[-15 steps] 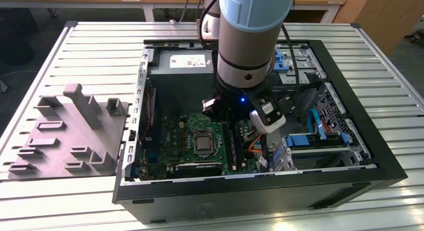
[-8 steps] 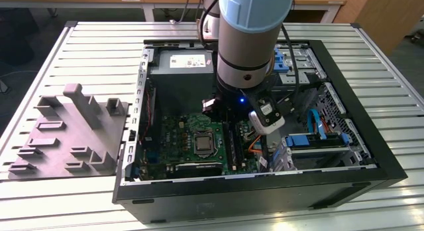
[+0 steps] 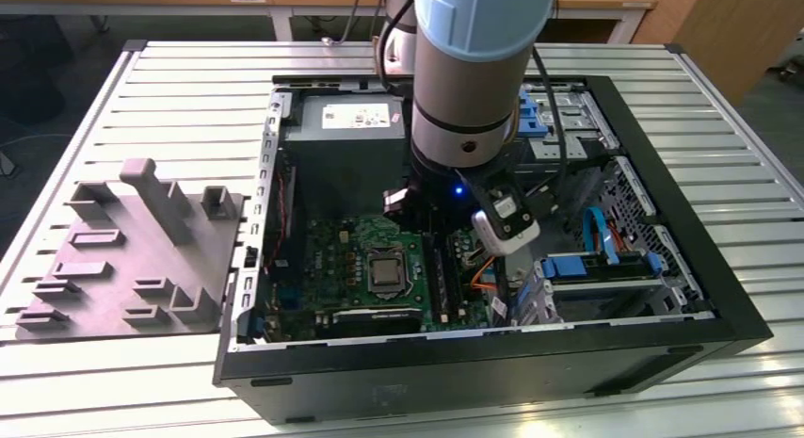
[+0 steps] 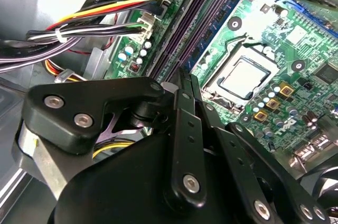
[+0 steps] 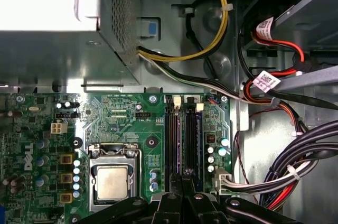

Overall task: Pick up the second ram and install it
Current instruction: 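Insert the second ram into the second slot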

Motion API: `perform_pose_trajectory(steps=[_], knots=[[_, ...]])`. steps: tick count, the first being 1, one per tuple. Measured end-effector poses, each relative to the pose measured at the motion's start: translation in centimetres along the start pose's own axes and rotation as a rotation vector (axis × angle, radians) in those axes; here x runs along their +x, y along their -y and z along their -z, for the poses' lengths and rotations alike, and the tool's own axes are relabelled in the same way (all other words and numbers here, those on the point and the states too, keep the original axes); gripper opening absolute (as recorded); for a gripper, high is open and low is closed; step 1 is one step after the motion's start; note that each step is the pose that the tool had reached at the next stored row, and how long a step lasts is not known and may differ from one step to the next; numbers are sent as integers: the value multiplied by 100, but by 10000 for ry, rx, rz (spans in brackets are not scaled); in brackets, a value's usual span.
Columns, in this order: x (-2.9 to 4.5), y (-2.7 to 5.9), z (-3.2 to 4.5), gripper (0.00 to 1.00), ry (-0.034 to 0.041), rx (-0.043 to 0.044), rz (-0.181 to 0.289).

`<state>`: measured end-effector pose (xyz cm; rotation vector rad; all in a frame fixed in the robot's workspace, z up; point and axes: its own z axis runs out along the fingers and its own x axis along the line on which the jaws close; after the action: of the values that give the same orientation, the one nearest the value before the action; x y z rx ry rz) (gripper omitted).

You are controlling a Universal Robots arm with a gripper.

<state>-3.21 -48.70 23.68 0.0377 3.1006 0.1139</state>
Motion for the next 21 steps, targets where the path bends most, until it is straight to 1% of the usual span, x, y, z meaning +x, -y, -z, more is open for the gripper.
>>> perform_pose_trajectory(steps=[6, 21], knots=[[2, -14, -28, 11, -1, 0, 0], [-5, -25, -53, 11, 0, 4, 0]])
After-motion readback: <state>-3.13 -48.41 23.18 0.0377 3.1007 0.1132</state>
